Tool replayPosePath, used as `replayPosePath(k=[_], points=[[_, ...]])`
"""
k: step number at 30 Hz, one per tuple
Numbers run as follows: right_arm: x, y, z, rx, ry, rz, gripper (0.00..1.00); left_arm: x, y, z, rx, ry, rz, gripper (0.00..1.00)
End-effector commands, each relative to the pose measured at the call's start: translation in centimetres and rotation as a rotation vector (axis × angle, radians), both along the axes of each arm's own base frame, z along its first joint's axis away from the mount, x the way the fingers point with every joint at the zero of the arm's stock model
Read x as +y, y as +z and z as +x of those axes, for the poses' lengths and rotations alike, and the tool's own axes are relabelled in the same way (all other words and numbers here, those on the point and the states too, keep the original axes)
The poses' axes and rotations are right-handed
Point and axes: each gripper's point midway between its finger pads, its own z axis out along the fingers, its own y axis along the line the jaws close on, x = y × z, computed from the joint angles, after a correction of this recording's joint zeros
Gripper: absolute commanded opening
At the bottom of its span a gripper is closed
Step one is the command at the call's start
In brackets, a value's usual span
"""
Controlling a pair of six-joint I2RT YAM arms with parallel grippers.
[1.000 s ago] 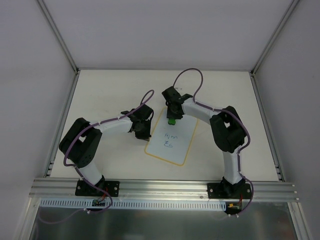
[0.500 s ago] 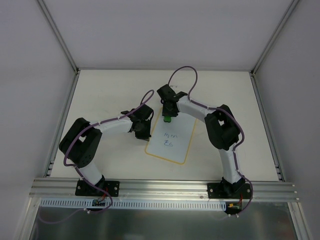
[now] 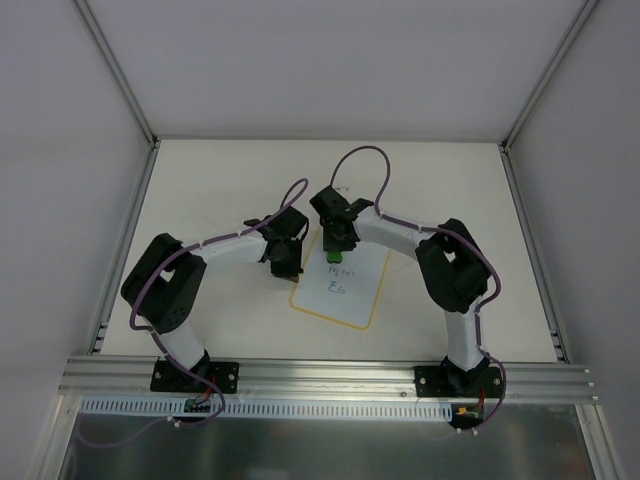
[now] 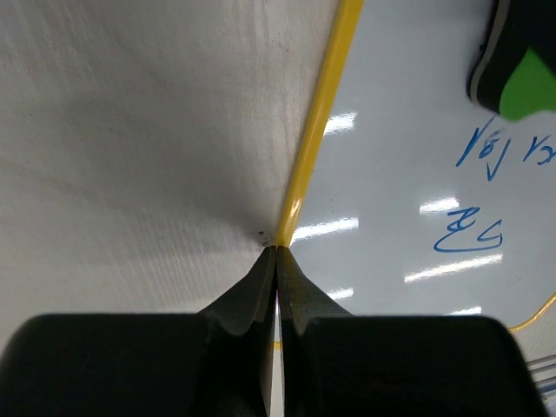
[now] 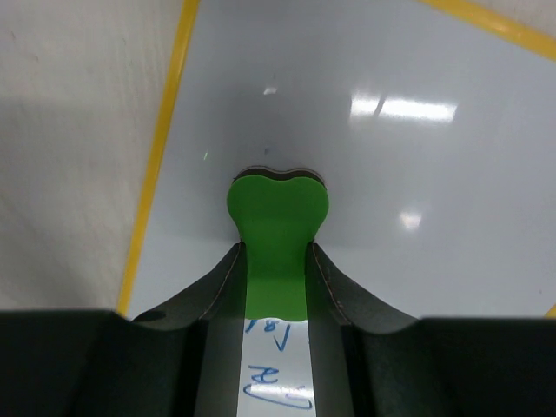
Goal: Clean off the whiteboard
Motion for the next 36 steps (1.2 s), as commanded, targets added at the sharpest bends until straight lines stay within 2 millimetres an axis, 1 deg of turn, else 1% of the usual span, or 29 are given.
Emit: replayPosePath(k=[1,3,4,5,7,10,12,14,15,16,17,18,19,20,21,22,25,28,29,31,32,34,36], points=[[-1.6,-1.2,-5.4,0.129,0.024,-0.060,0.00,-0.2,0.4,1.1,-0.030,0.039,0.015,0.00],[-1.6,-0.7,-6.1,0.114,0.038,-0.065,0.00,-0.2,0.4,1.1,-0.030,0.045,0.018,0.00],[-1.6,-0.9,-6.9,0.115,0.049,-0.074,0.00,-0.2,0.5,1.2,-0.034,0.048,0.015,0.00],[-1.6,-1.0,-7.3,0.118,0.050,-0.074,0.00,-0.2,0.5,1.2,-0.034,0.051,0.015,0.00],[-1.0,-1.3,-8.4,0.128,0.067,-0.043,0.00,-0.2,0.5,1.3,-0.038,0.057,0.018,0.00],[-0.9,-1.5,-8.8,0.124,0.054,-0.027,0.00,-0.1,0.5,1.3,-0.037,0.058,0.018,0.00],[-2.1,-1.6,-8.6,0.095,0.025,-0.063,0.00,-0.1,0.5,1.2,-0.038,0.057,0.020,0.00],[-3.3,-1.1,-8.1,0.069,-0.009,-0.072,0.00,0.0,0.5,1.1,-0.039,0.055,0.022,0.00],[-4.3,-1.3,-8.1,0.062,-0.028,-0.092,0.00,0.2,0.4,1.0,-0.037,0.055,0.026,0.00],[-5.3,-1.3,-7.7,0.055,-0.062,-0.096,0.00,0.2,0.4,1.0,-0.038,0.054,0.026,0.00],[-6.0,-0.7,-7.6,0.039,-0.084,-0.093,0.00,0.2,0.5,1.0,-0.039,0.054,0.025,0.00],[-7.4,-1.1,-7.7,0.037,-0.111,-0.116,0.00,0.3,0.4,0.9,-0.037,0.054,0.026,0.00],[-8.6,-1.1,-7.4,0.038,-0.166,-0.113,0.00,0.3,0.5,0.9,-0.041,0.056,0.024,0.00],[-9.4,-0.6,-7.3,0.027,-0.195,-0.103,0.00,0.3,0.5,0.8,-0.038,0.052,0.025,0.00],[-10.6,-1.1,-7.7,0.034,-0.223,-0.118,0.00,0.3,0.5,0.8,-0.039,0.051,0.024,0.00],[-11.7,-1.0,-7.4,0.031,-0.259,-0.121,0.00,0.3,0.6,0.8,-0.042,0.051,0.022,0.00],[-13.0,-0.8,-7.2,0.026,-0.303,-0.112,0.00,0.3,0.6,0.7,-0.038,0.040,0.018,0.00],[-12.7,-0.3,-6.8,0.021,-0.288,-0.100,0.00,-0.1,1.3,0.8,-0.048,0.032,-0.002,0.00],[-12.3,-0.2,-6.5,0.014,-0.286,-0.084,0.00,-0.5,1.5,0.4,-0.035,0.024,-0.026,0.00],[-11.7,-0.2,-6.3,0.015,-0.298,-0.057,0.00,-1.0,2.3,0.3,-0.046,0.027,-0.053,0.11],[-11.5,-0.2,-6.1,0.014,-0.307,-0.047,0.00,-1.1,2.6,0.2,-0.046,0.032,-0.065,0.26],[-11.1,-0.2,-5.9,0.016,-0.325,-0.035,0.00,-1.7,3.3,-0.3,-0.050,0.044,-0.090,0.41],[-10.8,0.2,-5.5,0.009,-0.327,-0.021,0.00,-2.3,3.6,-0.9,-0.045,0.044,-0.108,0.53]])
